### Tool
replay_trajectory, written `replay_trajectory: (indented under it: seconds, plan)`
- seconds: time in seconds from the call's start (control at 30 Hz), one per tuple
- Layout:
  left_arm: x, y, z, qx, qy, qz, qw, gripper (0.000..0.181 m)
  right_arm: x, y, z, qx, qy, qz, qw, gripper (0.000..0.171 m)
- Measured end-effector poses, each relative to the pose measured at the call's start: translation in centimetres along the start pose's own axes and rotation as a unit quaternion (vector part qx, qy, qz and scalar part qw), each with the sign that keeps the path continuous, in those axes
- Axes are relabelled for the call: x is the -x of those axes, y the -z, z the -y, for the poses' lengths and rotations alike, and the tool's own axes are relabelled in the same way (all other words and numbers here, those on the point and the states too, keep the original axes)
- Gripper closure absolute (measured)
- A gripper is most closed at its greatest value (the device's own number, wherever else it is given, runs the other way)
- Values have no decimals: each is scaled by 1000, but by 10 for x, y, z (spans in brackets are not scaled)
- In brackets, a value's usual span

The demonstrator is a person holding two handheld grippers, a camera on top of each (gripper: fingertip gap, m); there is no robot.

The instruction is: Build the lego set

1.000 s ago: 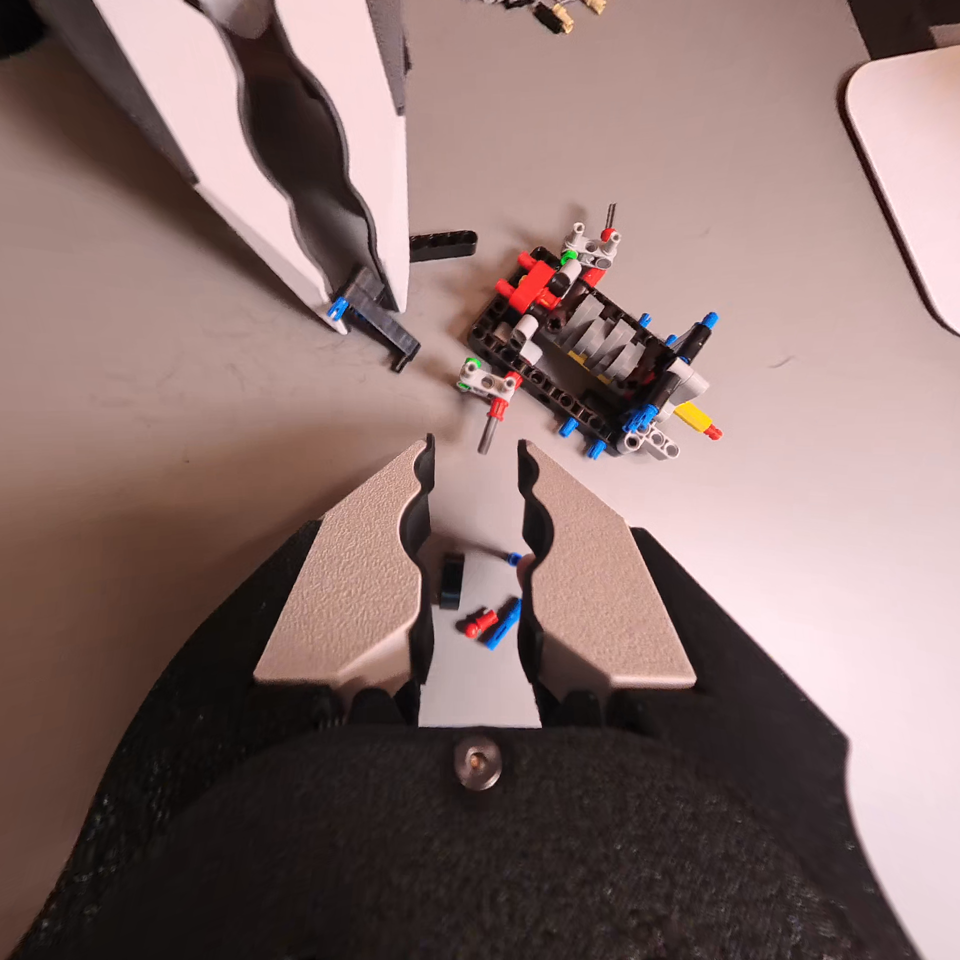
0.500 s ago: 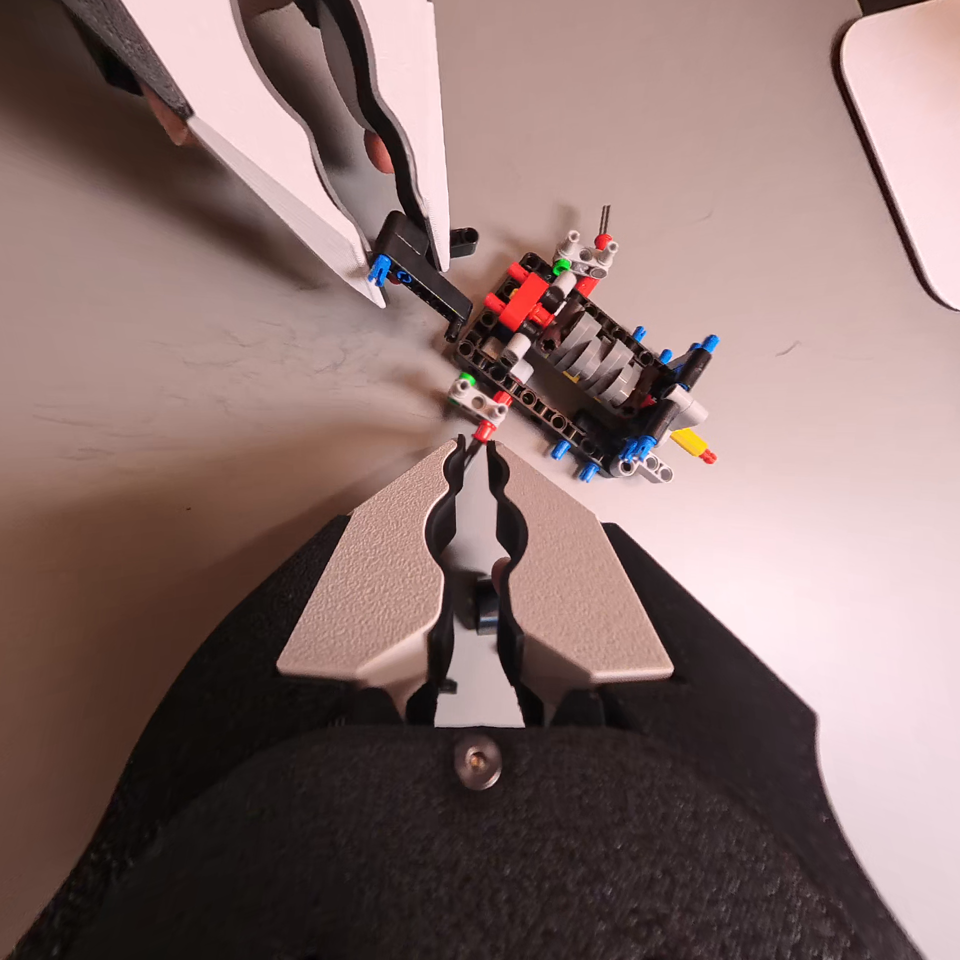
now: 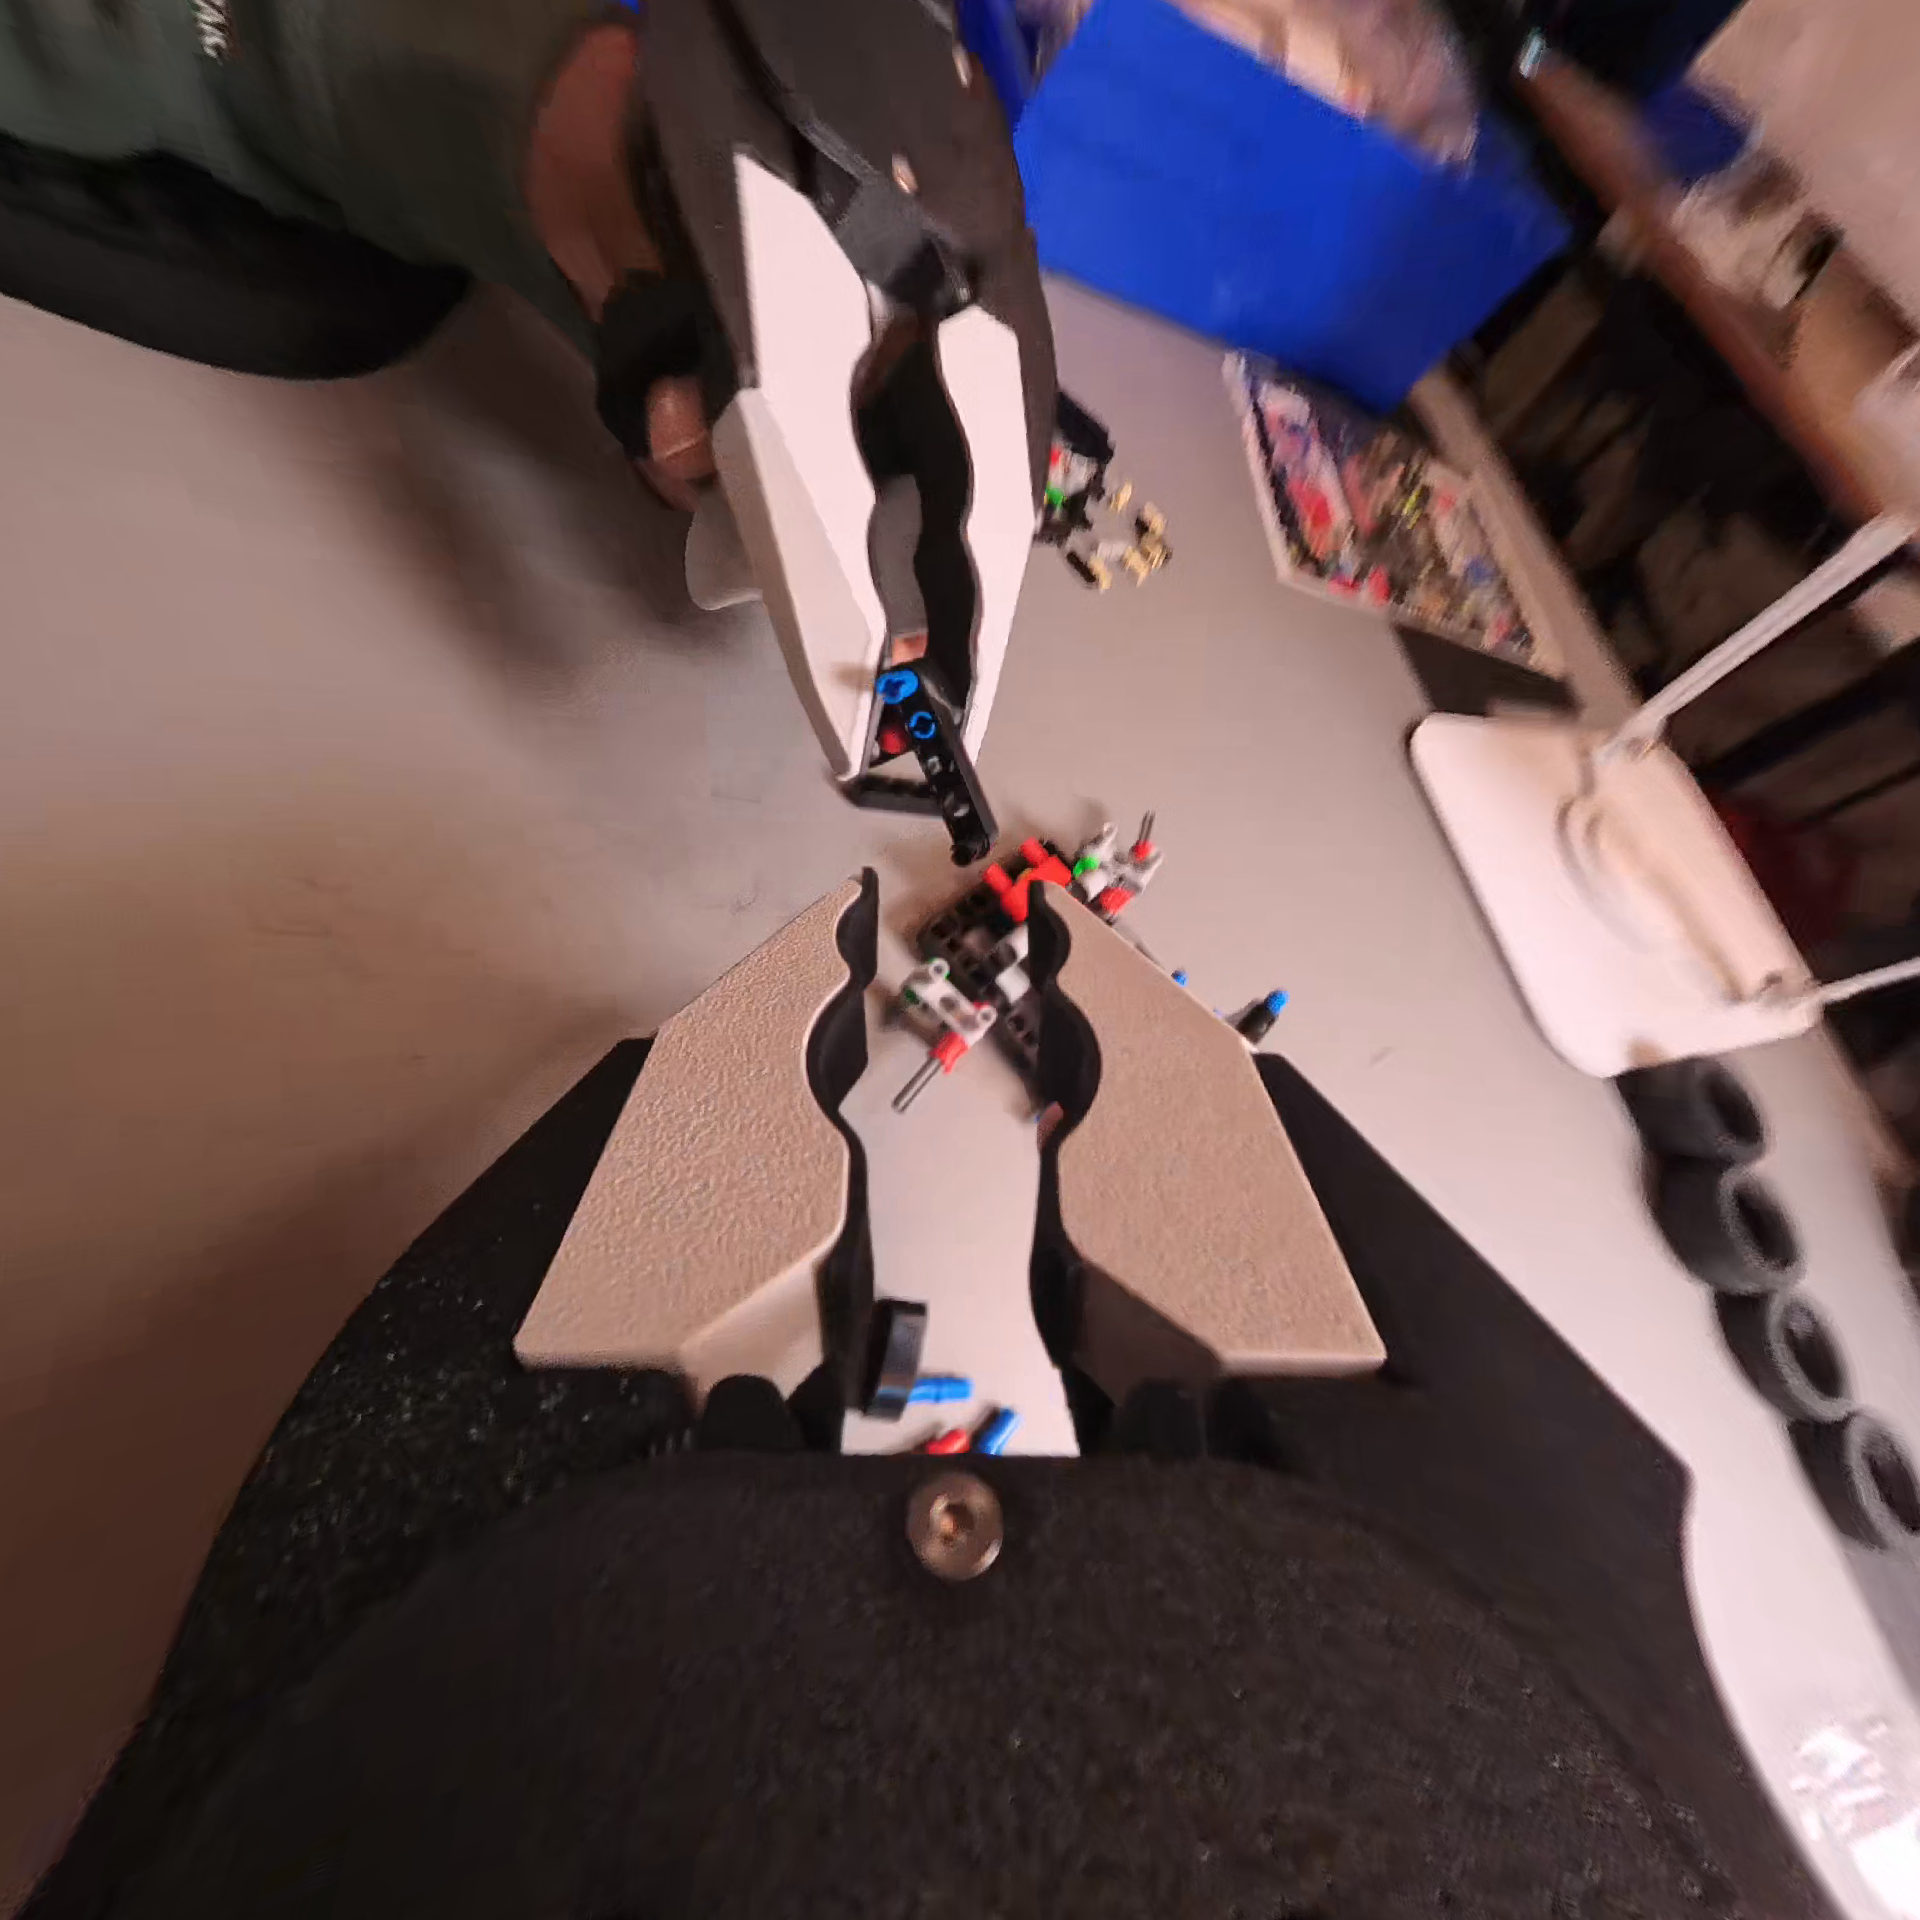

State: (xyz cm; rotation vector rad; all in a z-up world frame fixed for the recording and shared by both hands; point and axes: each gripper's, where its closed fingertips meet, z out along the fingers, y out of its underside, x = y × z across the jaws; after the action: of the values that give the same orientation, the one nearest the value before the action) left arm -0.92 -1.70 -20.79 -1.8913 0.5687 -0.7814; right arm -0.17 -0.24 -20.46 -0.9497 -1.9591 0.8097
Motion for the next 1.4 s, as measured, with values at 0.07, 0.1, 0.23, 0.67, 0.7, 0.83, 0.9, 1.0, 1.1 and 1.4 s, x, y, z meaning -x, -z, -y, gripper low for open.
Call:
replay_trajectory:
  seconds: [0.07, 0.1, 0.23, 0.67, 0.7, 0.83, 0.9, 1.0, 1.1, 1.4]
  plan:
    - [-4, 3, 12, -39, 51, -33, 997, 163, -1, 2, 8, -40, 24, -13, 999, 146]
    - [-4, 3, 16, -54, 75, -46, 995, 163, -1, 4, 12, -57, 28, -17, 998, 147]
    - [-13, 3, 25, -79, 120, -96, 985, 163, -4, 7, 20, -87, 47, -36, 994, 152]
    - [-4, -7, 10, -38, 82, -40, 995, 154, -6, 12, 2, -66, 1, 3, 998, 167]
    - [7, -6, 9, -34, 66, -3, 997, 153, -10, 13, -3, -58, -3, -3, 998, 167]
    - [53, 5, -7, 28, -25, 161, 986, 138, -26, 17, -18, -32, -18, -25, 999, 167]
    - [62, 6, -15, 62, -55, 197, 977, 130, -31, 18, -23, -23, -20, -35, 999, 167]
    - [61, -2, -24, 93, -49, 192, 976, 118, -32, 17, -27, -18, -23, -37, 999, 167]
    - [62, -10, -31, 122, -54, 188, 973, 114, -31, 15, -30, -12, -23, -35, 999, 167]
    - [69, -14, -36, 160, -86, 170, 969, 141, -31, 13, -34, -14, -38, -27, 999, 167]
